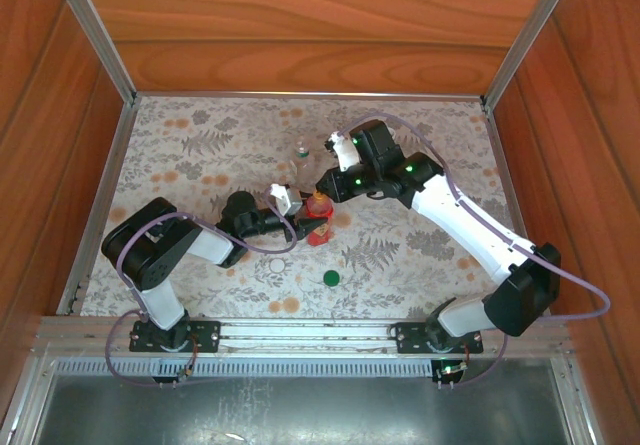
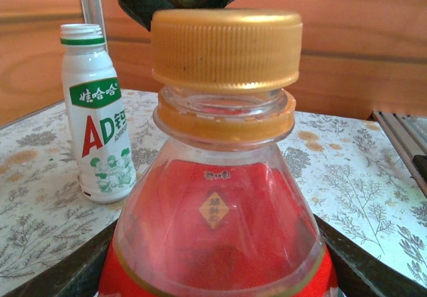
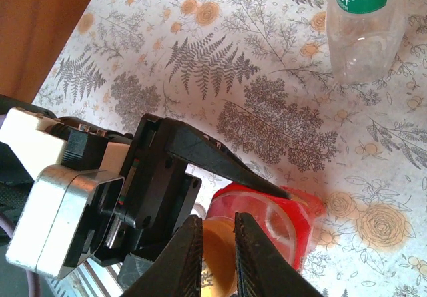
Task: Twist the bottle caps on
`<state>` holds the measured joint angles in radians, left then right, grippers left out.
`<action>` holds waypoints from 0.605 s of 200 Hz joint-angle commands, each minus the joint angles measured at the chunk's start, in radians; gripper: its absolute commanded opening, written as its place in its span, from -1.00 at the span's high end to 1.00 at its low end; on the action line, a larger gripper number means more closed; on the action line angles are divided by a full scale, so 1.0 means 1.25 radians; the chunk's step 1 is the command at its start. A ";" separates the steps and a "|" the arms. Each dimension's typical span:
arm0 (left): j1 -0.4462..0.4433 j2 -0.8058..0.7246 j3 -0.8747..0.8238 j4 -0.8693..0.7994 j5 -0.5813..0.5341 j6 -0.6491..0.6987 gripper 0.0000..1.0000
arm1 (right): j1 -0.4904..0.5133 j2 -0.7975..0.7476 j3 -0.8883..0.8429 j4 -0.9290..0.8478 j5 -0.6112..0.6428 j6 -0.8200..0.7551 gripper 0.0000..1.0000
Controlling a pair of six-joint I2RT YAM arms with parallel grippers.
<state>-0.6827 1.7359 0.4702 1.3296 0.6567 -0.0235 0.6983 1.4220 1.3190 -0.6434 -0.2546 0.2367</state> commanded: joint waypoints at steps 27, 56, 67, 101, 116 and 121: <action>-0.006 0.013 -0.003 -0.018 0.021 -0.005 -0.24 | -0.008 -0.011 -0.037 -0.035 -0.032 -0.006 0.71; -0.005 0.008 -0.009 -0.018 0.016 -0.002 -0.24 | -0.008 -0.028 -0.045 -0.061 -0.060 0.020 0.73; -0.005 0.010 -0.008 -0.019 0.017 -0.002 -0.23 | -0.009 -0.037 -0.045 -0.071 -0.062 0.021 0.73; -0.005 0.019 0.003 -0.019 0.031 -0.004 -0.23 | -0.008 -0.053 -0.040 -0.056 -0.047 0.029 0.72; -0.006 0.022 0.006 -0.019 0.037 -0.005 -0.23 | -0.008 -0.040 -0.018 -0.059 -0.049 0.027 0.69; -0.005 0.021 0.005 -0.018 0.038 -0.004 -0.23 | -0.009 -0.037 -0.010 -0.062 -0.050 0.026 0.67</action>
<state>-0.6827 1.7374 0.4702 1.3315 0.6636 -0.0193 0.6865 1.3678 1.2819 -0.6769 -0.2901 0.2623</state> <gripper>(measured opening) 0.621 0.152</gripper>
